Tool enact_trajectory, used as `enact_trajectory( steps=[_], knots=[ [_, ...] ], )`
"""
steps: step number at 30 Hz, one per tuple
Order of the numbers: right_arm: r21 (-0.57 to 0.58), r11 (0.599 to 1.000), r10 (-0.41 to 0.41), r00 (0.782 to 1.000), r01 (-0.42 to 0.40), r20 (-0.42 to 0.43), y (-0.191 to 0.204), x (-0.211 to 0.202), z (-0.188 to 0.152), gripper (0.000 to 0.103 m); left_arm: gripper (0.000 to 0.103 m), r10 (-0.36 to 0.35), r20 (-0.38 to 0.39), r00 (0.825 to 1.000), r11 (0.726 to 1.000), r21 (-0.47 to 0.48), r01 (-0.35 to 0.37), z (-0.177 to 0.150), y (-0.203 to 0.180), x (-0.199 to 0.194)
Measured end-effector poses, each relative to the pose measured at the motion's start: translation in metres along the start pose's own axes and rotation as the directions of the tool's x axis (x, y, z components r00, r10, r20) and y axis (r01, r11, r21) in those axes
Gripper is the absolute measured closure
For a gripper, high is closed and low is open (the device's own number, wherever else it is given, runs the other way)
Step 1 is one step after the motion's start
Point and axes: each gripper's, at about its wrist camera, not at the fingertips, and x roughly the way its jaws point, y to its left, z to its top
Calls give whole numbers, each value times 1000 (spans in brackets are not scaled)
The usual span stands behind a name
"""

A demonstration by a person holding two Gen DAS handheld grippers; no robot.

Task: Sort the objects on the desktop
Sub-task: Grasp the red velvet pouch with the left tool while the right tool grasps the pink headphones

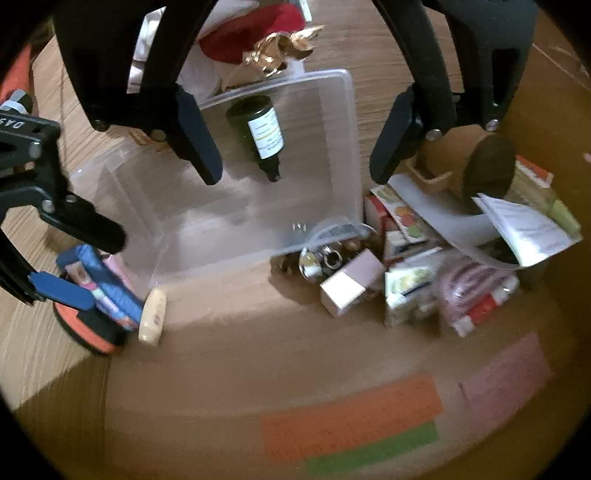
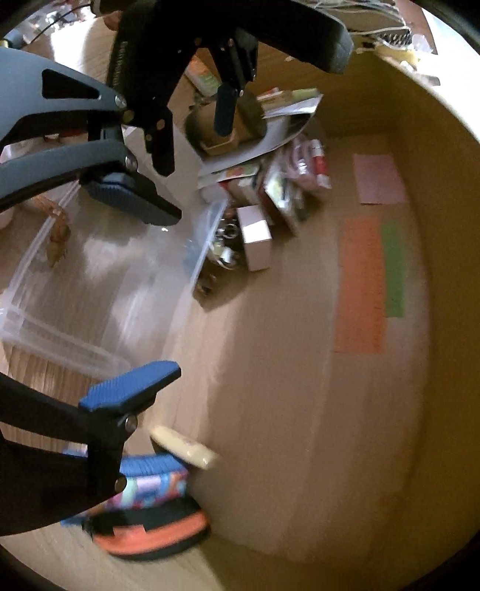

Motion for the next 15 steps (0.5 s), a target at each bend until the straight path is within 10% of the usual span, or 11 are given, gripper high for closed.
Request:
enact_trajectory(
  steps=[15],
  knots=[
    [-4,999,-48,994,49,95,22,-78,-15,19,8,-15,113,993,994,-103,26,-47,18,-59]
  ],
)
